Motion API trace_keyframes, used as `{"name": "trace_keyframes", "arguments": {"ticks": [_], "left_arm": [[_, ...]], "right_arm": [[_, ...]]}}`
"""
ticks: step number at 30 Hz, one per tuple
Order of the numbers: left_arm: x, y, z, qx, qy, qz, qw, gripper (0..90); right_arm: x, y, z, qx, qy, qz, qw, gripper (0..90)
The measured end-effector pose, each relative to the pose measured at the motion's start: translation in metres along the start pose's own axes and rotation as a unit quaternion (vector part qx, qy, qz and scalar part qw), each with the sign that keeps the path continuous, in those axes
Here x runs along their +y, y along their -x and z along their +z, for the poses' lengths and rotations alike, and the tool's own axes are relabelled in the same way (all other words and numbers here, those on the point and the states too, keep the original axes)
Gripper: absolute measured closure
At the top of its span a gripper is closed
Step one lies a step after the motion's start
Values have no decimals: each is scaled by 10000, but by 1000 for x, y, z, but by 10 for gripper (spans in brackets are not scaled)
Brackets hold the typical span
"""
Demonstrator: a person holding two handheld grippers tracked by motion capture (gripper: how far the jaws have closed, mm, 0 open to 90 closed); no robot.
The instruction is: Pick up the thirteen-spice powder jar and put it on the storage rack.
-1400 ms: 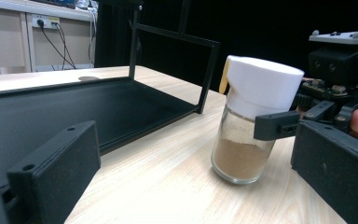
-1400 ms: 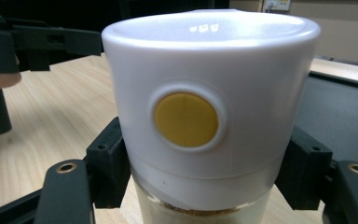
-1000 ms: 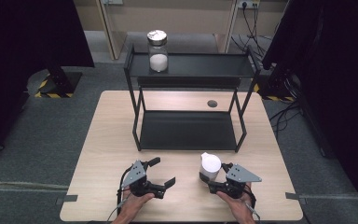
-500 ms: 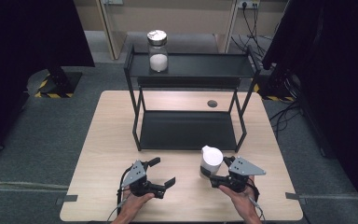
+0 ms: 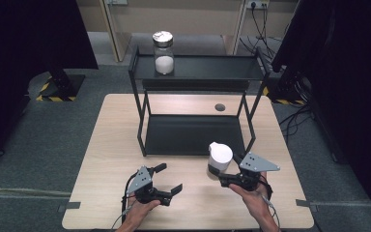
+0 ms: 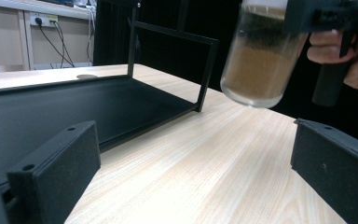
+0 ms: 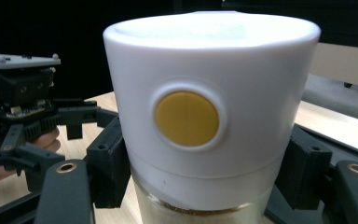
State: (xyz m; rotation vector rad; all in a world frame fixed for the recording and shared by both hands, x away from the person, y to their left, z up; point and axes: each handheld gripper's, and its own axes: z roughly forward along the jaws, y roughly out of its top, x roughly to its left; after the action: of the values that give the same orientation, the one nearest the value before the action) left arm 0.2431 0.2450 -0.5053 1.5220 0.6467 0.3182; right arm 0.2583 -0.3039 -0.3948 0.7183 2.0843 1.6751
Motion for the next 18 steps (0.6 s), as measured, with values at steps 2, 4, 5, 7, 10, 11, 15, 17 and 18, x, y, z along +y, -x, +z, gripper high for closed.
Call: {"name": "trace_keyframes", "arguments": {"ticks": [2, 4, 5, 7, 10, 11, 15, 17, 18], "left_arm": [[0, 0, 0, -1, -8, 2, 10000, 8], [0, 0, 0, -2, -7, 8, 10000, 9], [0, 0, 0, -2, 0, 3, 10000, 9], [0, 0, 0, -1, -2, 4, 10000, 8], [0, 0, 0, -3, -7, 0, 10000, 9], [0, 0, 0, -4, -6, -2, 10000, 8], [0, 0, 0, -11, -13, 0, 10000, 8], [0, 0, 0, -13, -17, 2, 10000, 9], [0, 0, 0, -14, -15, 4, 10000, 8]], "right_arm": [[4, 2, 1, 11, 20, -19, 10000, 309], [9, 5, 3, 56, 15, -24, 10000, 310], [12, 6, 3, 72, 11, -3, 10000, 309], [17, 10, 5, 94, 2, 6, 10000, 310], [27, 15, 6, 116, 22, 29, 9999, 310], [29, 17, 6, 111, 42, 22, 9999, 310], [41, 21, 5, 112, 97, 29, 9999, 310], [48, 23, 5, 117, 112, 29, 9999, 310], [51, 25, 5, 125, 131, 38, 9998, 310]]}}
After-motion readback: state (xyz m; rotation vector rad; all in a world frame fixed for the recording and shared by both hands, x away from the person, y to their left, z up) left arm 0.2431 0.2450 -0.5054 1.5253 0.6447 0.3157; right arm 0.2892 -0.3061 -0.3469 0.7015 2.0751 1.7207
